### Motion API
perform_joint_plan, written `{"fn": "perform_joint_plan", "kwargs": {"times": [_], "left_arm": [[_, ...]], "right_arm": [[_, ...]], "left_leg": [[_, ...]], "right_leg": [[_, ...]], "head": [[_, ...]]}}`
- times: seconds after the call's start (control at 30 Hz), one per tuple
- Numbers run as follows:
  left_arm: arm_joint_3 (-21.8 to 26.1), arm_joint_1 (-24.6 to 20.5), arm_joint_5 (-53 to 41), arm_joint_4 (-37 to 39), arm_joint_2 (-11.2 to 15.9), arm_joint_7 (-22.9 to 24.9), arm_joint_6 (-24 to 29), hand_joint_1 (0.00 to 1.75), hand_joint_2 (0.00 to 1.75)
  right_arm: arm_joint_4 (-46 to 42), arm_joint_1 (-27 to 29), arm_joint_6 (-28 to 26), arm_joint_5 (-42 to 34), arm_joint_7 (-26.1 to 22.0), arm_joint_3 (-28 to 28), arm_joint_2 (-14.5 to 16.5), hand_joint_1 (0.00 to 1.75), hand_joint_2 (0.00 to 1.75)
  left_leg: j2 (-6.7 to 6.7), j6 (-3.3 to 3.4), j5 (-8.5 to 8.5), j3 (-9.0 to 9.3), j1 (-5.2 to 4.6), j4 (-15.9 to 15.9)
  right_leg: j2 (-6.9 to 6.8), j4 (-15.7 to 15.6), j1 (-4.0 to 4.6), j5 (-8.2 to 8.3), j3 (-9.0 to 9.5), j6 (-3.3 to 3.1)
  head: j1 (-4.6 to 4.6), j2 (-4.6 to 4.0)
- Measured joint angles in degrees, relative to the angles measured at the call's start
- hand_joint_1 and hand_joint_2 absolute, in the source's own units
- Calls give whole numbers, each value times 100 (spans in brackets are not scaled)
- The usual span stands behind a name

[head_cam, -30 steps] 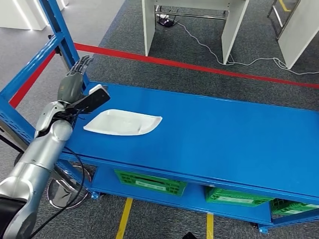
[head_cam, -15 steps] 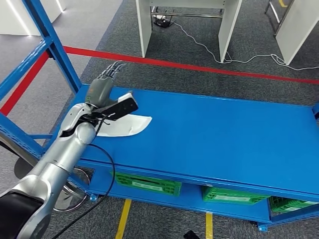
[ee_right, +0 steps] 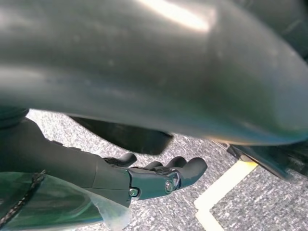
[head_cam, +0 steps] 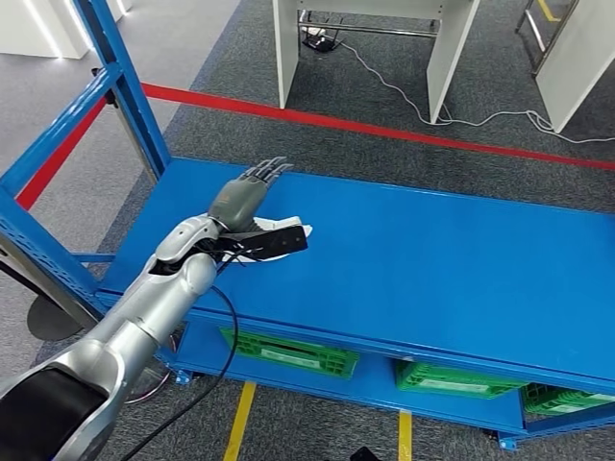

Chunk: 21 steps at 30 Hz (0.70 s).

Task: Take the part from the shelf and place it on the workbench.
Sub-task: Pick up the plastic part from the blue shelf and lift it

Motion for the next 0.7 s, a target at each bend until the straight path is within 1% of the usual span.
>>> {"fn": "perform_joint_plan", "kwargs": {"times": [0.03,0.07,0.1,0.17,0.2,0.23,0.27,0.33,0.37,0.4,0.43,0.47,0.5,0.53,0.57,0.6,0.63,0.7], "left_arm": [[-14,-7,1,15,-2,1,0,0,175],[-22,-13,2,28,-4,1,1,0,175],[-31,-17,2,42,-4,2,1,0,175],[-53,-18,2,78,-3,3,2,0,175],[-67,-17,3,93,-2,3,2,0,175],[-79,-20,4,104,0,2,-4,0,175],[-92,-23,9,113,2,-3,-25,0,175],[-127,-19,31,138,7,-39,-125,0,175],[-153,-5,40,156,11,-68,-186,0,175],[-188,10,48,174,15,-97,-243,0,175],[-227,23,49,186,19,-118,-285,0,175],[-267,26,47,193,20,-132,-320,0,175],[-306,19,37,195,20,-139,-357,0,175],[-350,5,16,195,20,-142,-396,0,175],[-402,-16,-14,195,21,-142,-447,0,175],[-463,-35,-48,195,24,-140,-507,0,175],[-530,-50,-80,195,29,-135,-571,0,175],[-653,-72,-123,195,43,-122,-709,0,175]], "right_arm": [[0,-8,1,-1,-1,1,0,0,0],[1,-14,1,-1,-1,1,0,0,0],[1,-14,2,-2,0,2,0,0,0],[1,-3,2,-2,1,2,0,0,0],[1,2,2,-2,1,2,0,0,0],[0,1,2,-3,1,2,0,0,0],[-1,-4,3,-4,1,2,0,0,0],[-1,-9,7,-10,0,2,0,0,0],[-1,-7,10,-14,0,2,0,0,0],[-1,-3,13,-17,0,2,-1,0,0],[-1,0,15,-21,-2,2,-1,0,0],[-1,1,17,-26,-5,2,-1,0,0],[-1,0,20,-32,-10,2,-1,0,0],[0,-2,24,-38,-16,3,0,0,0],[1,-3,30,-44,-20,3,0,0,0],[1,-4,37,-48,-21,4,0,0,0],[2,-5,45,-51,-22,5,0,0,0],[1,-5,56,-57,-22,8,-1,0,0]], "left_leg": [[-3,-28,-16,-10,-10,25],[-6,-55,-26,-22,-21,42],[-7,-78,-30,-34,-33,56],[-5,-115,-34,-46,-31,67],[-3,-137,-71,-55,-22,107],[-3,-162,-158,-101,-13,232],[-3,-185,-295,-201,-10,469],[-3,-211,-618,-539,-8,1203],[-3,-212,-710,-702,-8,1520],[-3,-200,-702,-792,-9,1671],[-3,-177,-591,-786,-13,1611],[-3,-144,-397,-679,-21,1345],[-4,-103,-176,-512,-36,959],[-4,-64,-22,-347,-58,597],[-4,-35,61,-220,-76,311],[-5,-18,79,-153,-92,151],[-7,-11,54,-133,-101,100],[-8,8,69,-106,-86,27]], "right_leg": [[-5,-359,-2,112,191,-6],[-4,-581,-2,157,314,-26],[1,-669,5,143,367,-52],[19,-674,18,151,379,-132],[23,-677,18,154,386,-164],[25,-681,15,155,398,-202],[24,-688,10,154,411,-233],[24,-688,19,144,422,-271],[25,-688,27,139,425,-280],[28,-687,35,136,429,-286],[34,-687,43,132,435,-289],[40,-687,51,128,446,-290],[45,-688,55,122,458,-289],[48,-686,65,113,464,-281],[49,-683,72,109,459,-266],[47,-683,76,108,450,-248],[44,-688,79,111,441,-223],[38,-685,79,93,427,-170]], "head": [[2,0],[1,0],[-1,0],[-3,0],[-5,0],[-9,0],[-13,0],[-20,0],[-19,0],[-20,0],[-18,0],[-17,0],[-17,0],[-15,0],[-16,0],[-13,0],[-12,0],[-9,0]]}}
